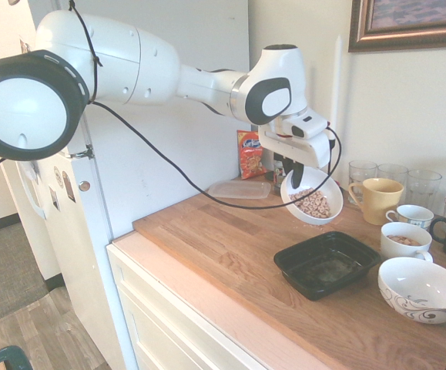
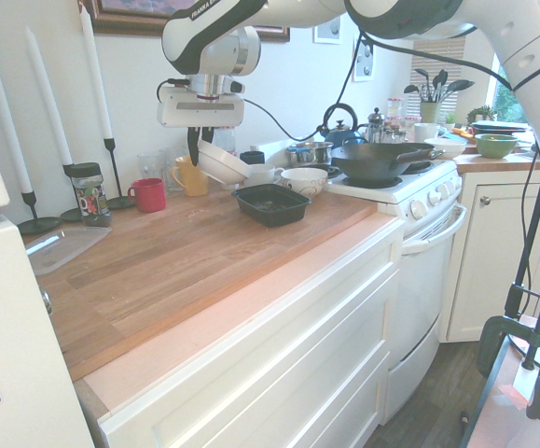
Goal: Put the cereal into the box
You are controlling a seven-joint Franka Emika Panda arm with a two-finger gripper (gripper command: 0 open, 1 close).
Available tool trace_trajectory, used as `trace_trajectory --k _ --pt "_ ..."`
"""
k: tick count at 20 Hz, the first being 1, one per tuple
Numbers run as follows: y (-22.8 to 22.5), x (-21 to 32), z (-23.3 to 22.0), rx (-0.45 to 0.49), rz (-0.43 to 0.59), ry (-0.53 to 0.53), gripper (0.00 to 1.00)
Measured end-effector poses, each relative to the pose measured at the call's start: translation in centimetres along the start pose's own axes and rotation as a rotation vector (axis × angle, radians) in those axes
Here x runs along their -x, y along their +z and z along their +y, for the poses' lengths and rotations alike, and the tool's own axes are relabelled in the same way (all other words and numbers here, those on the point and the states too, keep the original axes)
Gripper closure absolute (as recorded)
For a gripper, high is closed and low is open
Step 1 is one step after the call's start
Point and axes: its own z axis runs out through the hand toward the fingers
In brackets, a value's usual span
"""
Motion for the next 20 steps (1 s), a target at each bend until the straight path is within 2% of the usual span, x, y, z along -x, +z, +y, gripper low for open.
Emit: trace_trajectory --k 7,14,20 --pt "0.9 -3.0 2.6 -0.079 -0.084 0.074 1.00" --pt "0.9 -5.1 4.7 -0.261 -0.222 0.113 1.00" --pt "1.7 -6.2 6.4 -0.319 -0.266 0.148 1.00"
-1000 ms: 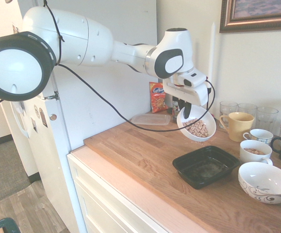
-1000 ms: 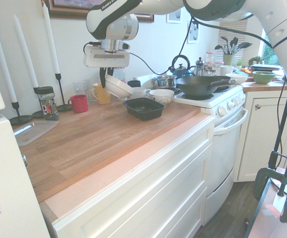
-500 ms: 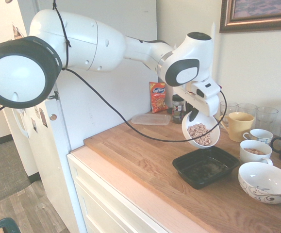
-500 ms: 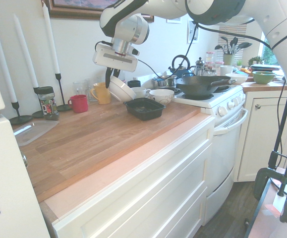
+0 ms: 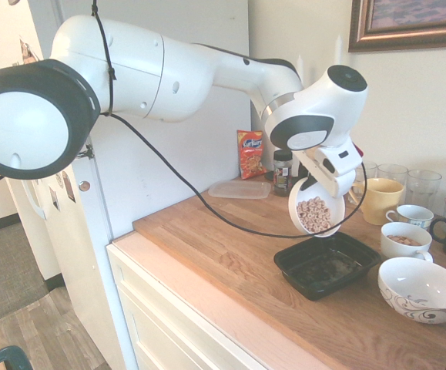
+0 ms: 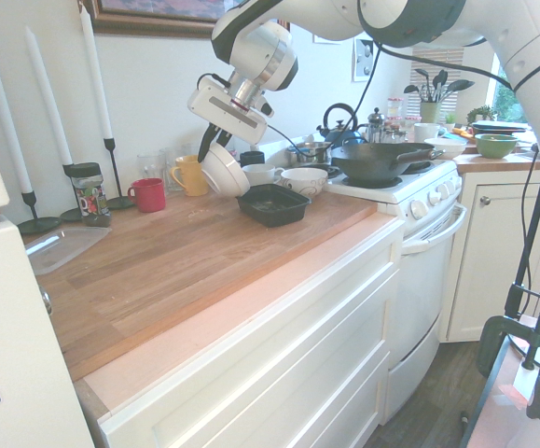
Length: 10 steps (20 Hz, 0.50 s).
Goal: Put the cereal into the box
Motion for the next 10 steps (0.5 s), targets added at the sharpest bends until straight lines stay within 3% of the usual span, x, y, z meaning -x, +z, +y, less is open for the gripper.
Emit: trace_trajectory --k 5,10 --pt "-0.3 -1.4 1.7 -0.112 -0.067 0.028 1.00" --pt "-1.0 -2.7 3.2 -0.138 -0.079 0.050 1.00"
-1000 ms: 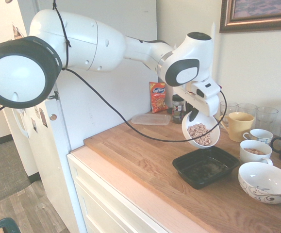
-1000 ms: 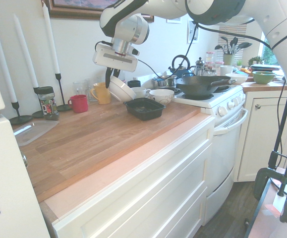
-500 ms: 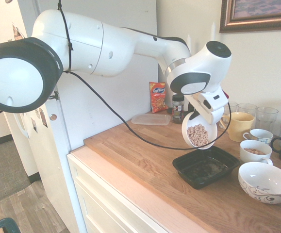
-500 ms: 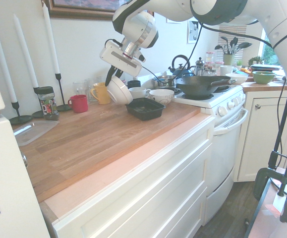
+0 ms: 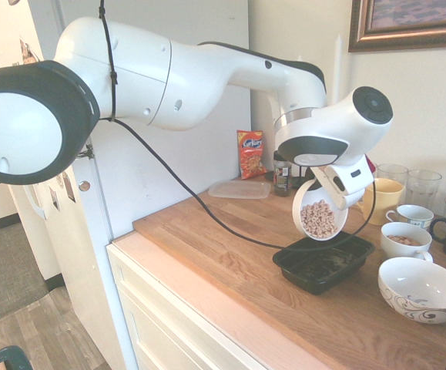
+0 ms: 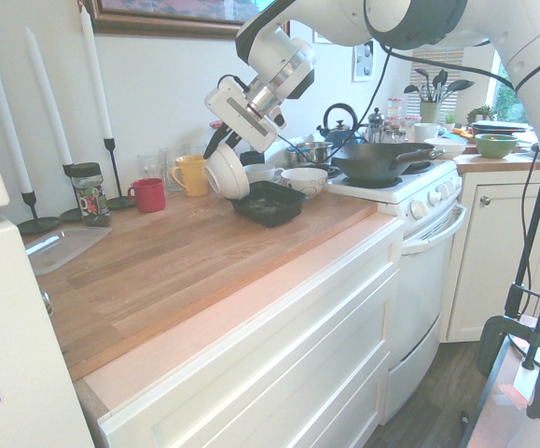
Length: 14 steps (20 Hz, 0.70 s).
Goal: Put the cereal into the box
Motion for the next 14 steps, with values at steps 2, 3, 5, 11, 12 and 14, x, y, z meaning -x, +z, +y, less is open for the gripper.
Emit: trace_trajectory --k 2,3,5,11,12,14 --pt "-0.2 -0.1 0.0 -0.018 -0.007 0.008 1.00" --pt "-0.3 -0.2 0.0 -0.033 -0.013 0.009 1.00" --pt "-0.5 -0.4 0.3 -0.051 -0.025 0.016 1.00" --pt "-1.3 -0.8 0.5 -0.111 -0.049 0.053 1.00" --pt "-1.4 -0.7 0.4 -0.127 -0.061 0.057 1.00" --pt "-1.5 -0.7 0.3 -0.148 -0.070 0.067 1.00"
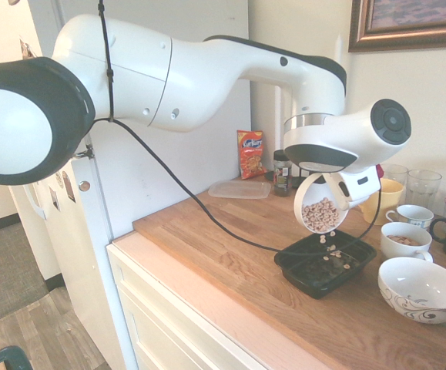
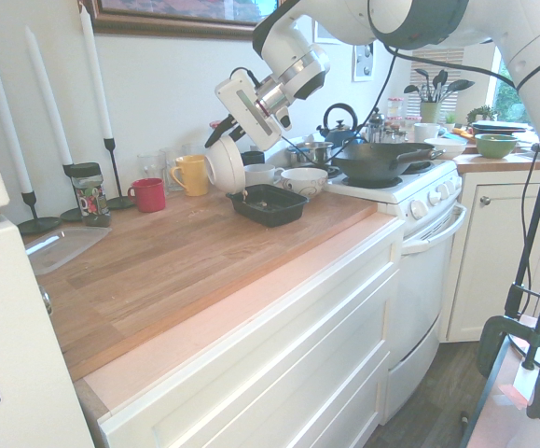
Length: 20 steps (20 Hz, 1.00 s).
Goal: Put the cereal into the box
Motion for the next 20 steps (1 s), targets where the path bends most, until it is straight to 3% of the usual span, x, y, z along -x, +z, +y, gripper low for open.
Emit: trace_trajectory --k 10,20 --pt "-0.6 -1.1 1.9 -0.082 -0.019 0.058 1.00" --pt "-0.7 -1.0 2.4 -0.159 -0.053 0.041 1.00"
